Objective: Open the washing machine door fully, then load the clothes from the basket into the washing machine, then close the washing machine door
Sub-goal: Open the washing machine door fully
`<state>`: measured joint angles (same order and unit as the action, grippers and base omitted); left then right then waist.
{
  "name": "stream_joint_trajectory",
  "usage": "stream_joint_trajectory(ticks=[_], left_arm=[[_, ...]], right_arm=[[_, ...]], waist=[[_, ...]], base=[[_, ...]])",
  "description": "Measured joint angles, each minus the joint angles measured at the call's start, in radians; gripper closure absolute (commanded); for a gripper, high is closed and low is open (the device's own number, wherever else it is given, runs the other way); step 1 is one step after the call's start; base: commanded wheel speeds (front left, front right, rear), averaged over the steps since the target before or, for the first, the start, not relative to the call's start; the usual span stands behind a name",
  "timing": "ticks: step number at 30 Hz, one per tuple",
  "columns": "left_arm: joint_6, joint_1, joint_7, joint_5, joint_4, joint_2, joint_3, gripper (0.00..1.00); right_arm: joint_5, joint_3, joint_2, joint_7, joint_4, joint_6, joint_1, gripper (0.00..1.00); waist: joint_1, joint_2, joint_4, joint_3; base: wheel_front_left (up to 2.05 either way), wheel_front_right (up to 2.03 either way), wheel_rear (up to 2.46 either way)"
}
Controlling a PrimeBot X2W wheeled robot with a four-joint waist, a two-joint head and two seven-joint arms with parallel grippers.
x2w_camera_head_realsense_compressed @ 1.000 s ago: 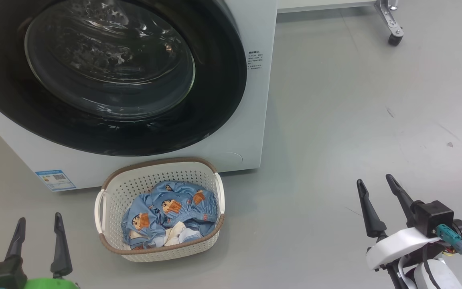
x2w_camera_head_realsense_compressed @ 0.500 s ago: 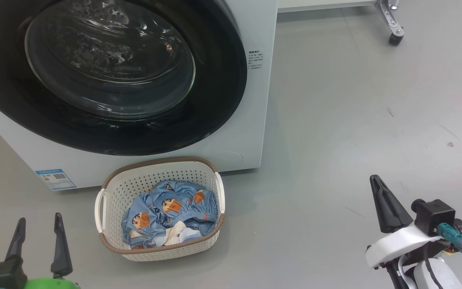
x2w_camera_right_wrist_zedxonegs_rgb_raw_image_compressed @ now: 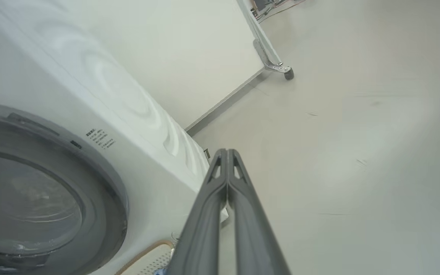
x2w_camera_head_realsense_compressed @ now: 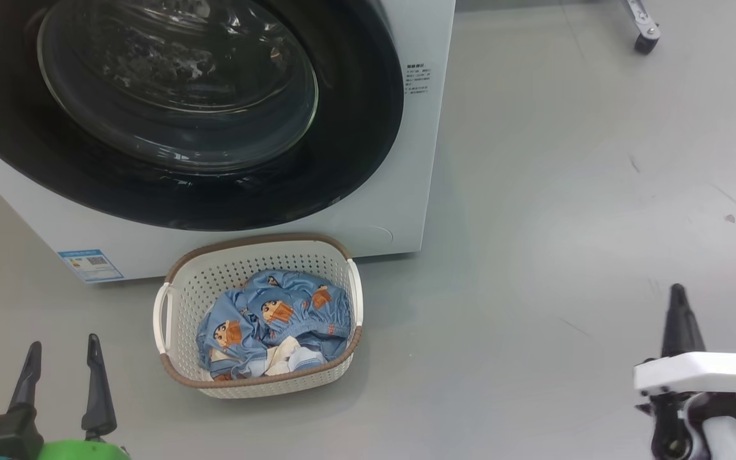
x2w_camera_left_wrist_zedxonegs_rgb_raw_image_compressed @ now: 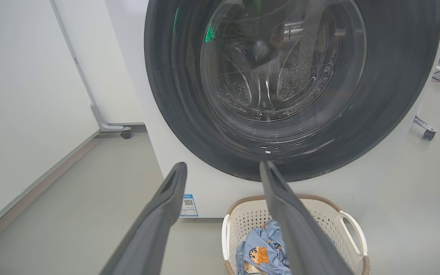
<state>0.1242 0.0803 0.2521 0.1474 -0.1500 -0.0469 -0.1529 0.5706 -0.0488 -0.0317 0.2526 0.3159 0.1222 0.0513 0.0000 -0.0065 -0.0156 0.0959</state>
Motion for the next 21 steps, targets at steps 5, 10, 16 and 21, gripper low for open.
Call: stream_joint_trajectory(ticks=[5,10,16,21], left_arm=[[0.000,-0.002,0.000,0.011,0.026,0.001,0.003,0.00],[0.000,-0.007,0.000,0.019,0.060,0.001,0.014,0.00],[0.000,-0.035,0.000,0.041,0.104,0.002,0.038,0.00],[0.000,-0.064,0.000,0.065,0.128,0.003,0.065,0.00]], right_arm=[[0.339,-0.074,0.000,0.000,0.044,0.000,0.052,1.00],[0.598,-0.080,-0.002,-0.006,0.058,0.000,0.147,1.00],[0.764,-0.128,-0.008,-0.095,0.028,0.000,0.289,1.00],[0.874,-0.159,-0.030,-0.179,-0.011,0.000,0.394,1.00]], waist=[[0.0000,0.0000,0.011,0.033],[0.0000,0.0000,0.020,0.074],[0.0000,0.0000,0.033,0.138],[0.0000,0.0000,0.048,0.200]], base=[[0.00,0.00,0.00],[0.00,0.00,0.00],[0.00,0.00,0.00],[0.00,0.00,0.00]])
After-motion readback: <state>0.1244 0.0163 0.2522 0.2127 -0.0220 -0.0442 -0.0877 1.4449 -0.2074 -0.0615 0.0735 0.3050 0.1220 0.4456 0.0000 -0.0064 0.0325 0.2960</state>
